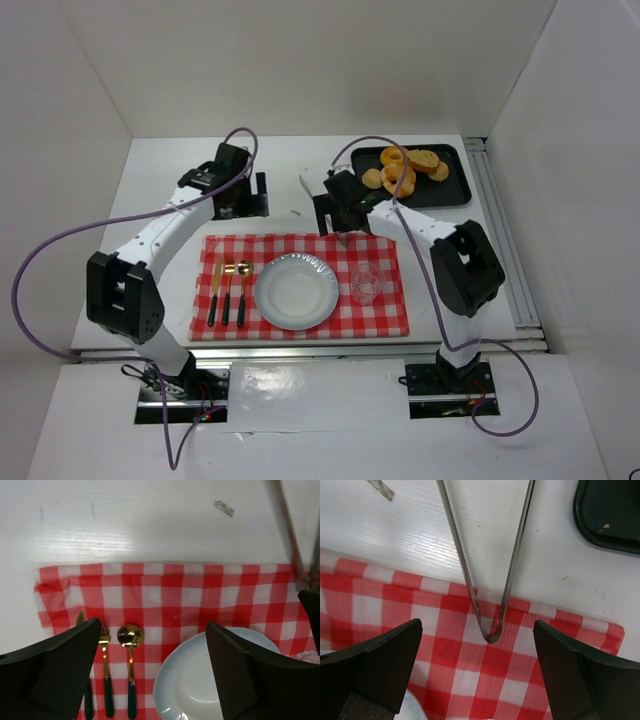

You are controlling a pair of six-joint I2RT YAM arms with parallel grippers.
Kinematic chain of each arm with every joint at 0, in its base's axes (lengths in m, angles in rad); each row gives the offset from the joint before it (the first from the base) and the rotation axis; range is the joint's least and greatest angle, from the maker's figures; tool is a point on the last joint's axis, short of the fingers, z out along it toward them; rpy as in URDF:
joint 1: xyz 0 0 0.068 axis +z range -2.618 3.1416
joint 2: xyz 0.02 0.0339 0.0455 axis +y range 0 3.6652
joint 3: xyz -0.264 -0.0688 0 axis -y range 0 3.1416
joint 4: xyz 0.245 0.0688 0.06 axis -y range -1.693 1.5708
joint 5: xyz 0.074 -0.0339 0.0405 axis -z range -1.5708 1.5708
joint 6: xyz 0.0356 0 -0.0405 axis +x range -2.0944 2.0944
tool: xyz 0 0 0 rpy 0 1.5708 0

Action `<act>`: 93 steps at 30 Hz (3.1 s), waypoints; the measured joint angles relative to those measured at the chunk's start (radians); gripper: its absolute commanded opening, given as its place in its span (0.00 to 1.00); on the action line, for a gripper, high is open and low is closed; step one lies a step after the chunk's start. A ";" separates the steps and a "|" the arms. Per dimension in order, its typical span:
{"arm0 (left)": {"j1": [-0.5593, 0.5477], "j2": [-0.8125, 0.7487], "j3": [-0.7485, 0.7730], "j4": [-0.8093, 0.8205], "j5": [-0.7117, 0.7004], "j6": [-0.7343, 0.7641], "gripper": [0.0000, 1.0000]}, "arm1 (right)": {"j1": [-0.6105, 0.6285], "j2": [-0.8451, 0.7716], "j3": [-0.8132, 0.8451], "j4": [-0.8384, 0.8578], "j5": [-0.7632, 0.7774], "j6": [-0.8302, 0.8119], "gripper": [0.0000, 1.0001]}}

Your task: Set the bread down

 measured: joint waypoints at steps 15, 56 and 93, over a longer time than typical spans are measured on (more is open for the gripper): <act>0.210 -0.152 -0.126 0.018 0.179 -0.040 0.99 | -0.080 0.317 0.243 0.024 -0.046 -0.098 0.99; 0.209 -0.156 -0.119 0.002 0.194 -0.039 0.99 | -0.015 0.341 0.140 0.263 0.106 0.023 0.48; 0.208 -0.172 -0.104 0.003 0.248 -0.040 0.99 | -0.264 -0.370 -0.055 -0.265 -0.099 0.002 0.46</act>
